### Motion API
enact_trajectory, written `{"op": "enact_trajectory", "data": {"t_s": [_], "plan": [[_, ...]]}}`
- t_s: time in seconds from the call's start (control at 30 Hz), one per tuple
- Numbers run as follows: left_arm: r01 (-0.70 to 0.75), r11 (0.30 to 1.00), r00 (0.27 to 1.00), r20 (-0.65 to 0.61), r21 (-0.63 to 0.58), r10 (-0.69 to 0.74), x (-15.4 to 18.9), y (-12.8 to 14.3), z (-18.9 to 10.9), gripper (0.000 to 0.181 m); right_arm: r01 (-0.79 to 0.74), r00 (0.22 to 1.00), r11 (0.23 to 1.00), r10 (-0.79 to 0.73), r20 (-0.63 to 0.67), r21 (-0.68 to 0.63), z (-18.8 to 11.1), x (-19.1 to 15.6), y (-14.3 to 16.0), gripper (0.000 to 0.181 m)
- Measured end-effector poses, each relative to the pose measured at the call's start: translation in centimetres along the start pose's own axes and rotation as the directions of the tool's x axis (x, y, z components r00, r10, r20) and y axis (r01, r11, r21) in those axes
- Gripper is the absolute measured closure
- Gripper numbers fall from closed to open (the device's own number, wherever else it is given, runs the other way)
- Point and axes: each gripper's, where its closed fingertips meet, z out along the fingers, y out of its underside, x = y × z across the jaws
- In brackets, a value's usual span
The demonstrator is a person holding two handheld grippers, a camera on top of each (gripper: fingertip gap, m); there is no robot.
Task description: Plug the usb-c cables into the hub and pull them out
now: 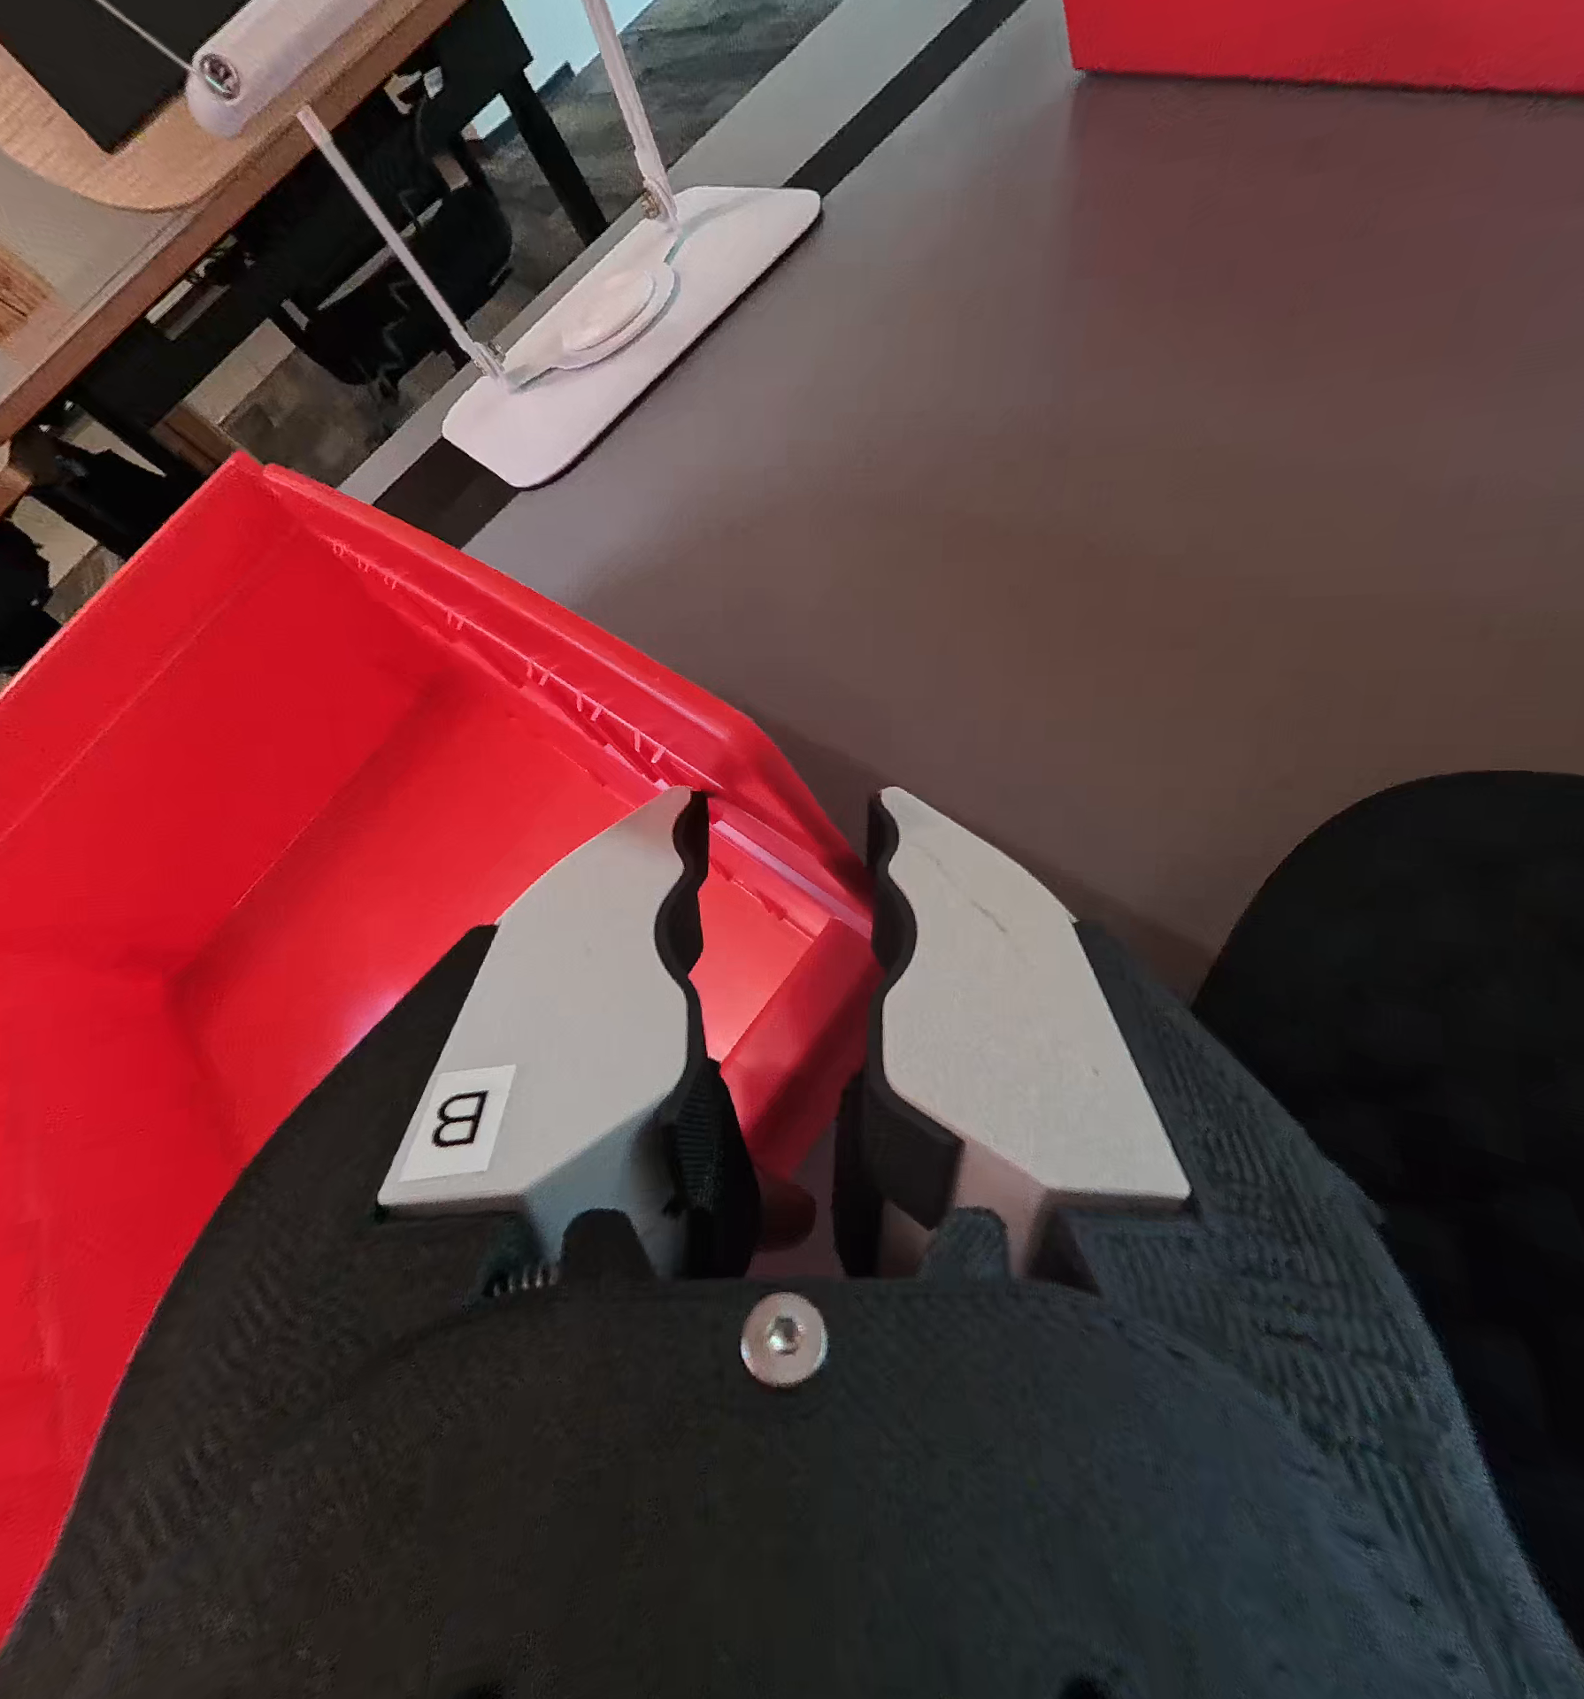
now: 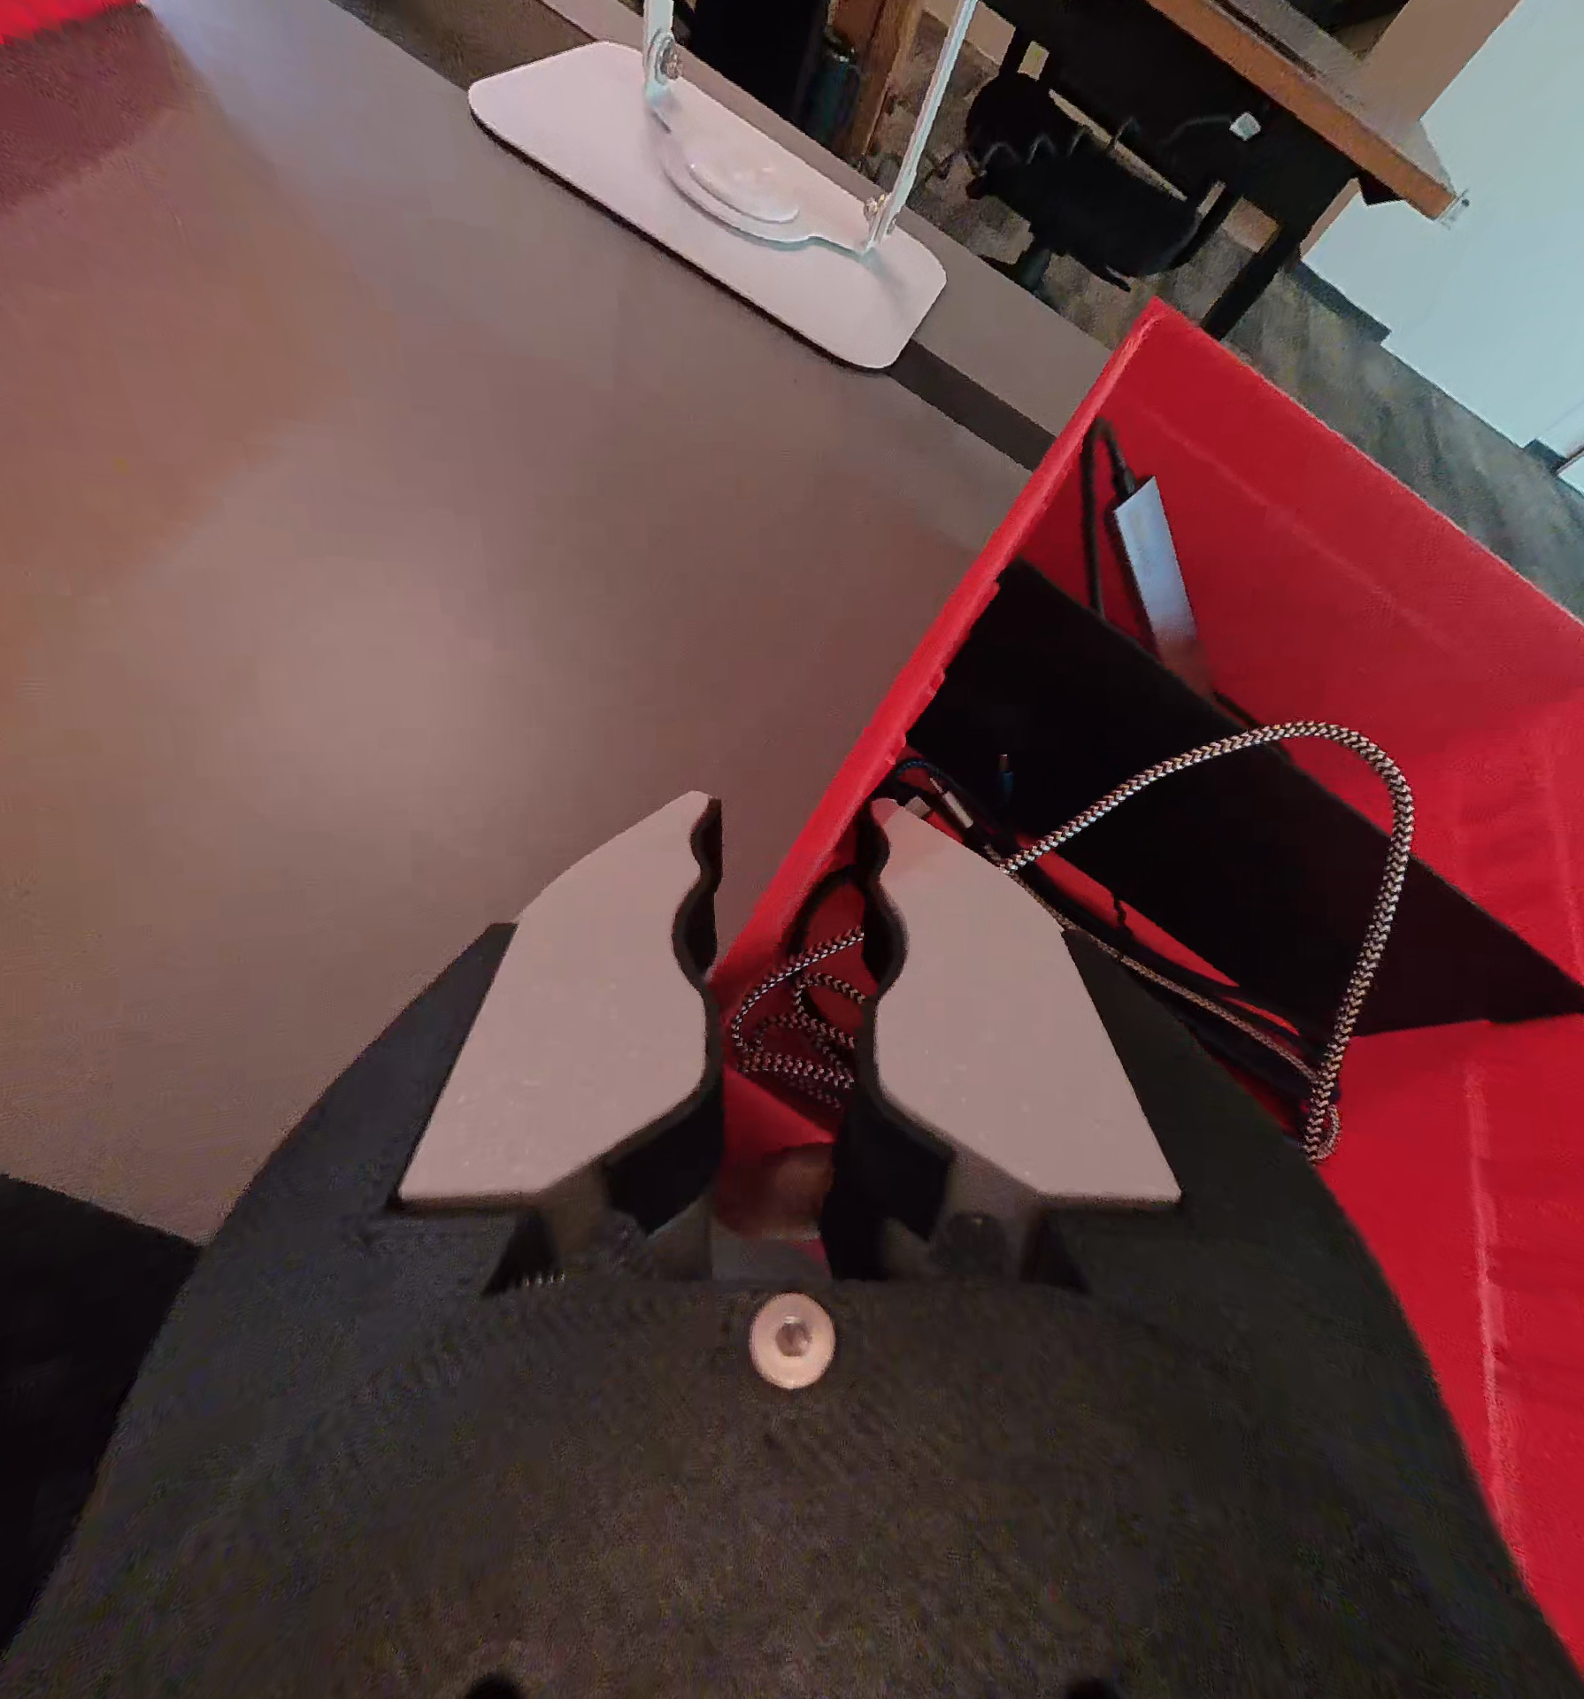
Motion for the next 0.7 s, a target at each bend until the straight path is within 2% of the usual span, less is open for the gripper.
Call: {"op": "enact_trajectory", "data": {"t_s": [0.1,0.27,0.57,0.6,0.67,0.7], "plan": [[-0.017,1.0,1.0,0.009,-0.001,0.017,0.0,-0.1,0.2,0.15,0.009,1.0,1.0,-0.009,-0.02,0.001,-0.4,0.6,0.3,0.158],[-0.031,0.999,0.999,0.017,-0.019,0.031,0.0,-0.2,0.4,0.15,0.062,0.982,0.998,-0.066,-0.178,-0.027,-0.7,2.7,1.2,0.173],[-0.02,1.0,1.0,0.012,-0.003,0.02,0.0,-0.1,0.3,0.151,0.004,0.983,1.0,-0.004,-0.183,-0.001,-0.7,2.6,1.1,0.173],[-0.013,1.0,1.0,0.013,0.003,0.013,0.0,-0.1,0.3,0.151,-0.01,0.982,1.0,0.011,-0.188,0.007,-0.8,2.6,0.9,0.171],[0.014,1.0,1.0,0.026,0.016,-0.015,-0.1,-0.2,-0.1,0.151,-0.061,0.982,0.996,0.071,-0.174,0.067,-1.7,2.2,-0.2,0.138],[0.041,0.998,0.999,0.032,0.054,-0.043,0.0,-0.8,-0.5,0.14,-0.093,0.977,0.99,0.11,-0.18,0.102,-2.4,2.1,-0.8,0.123]]}}
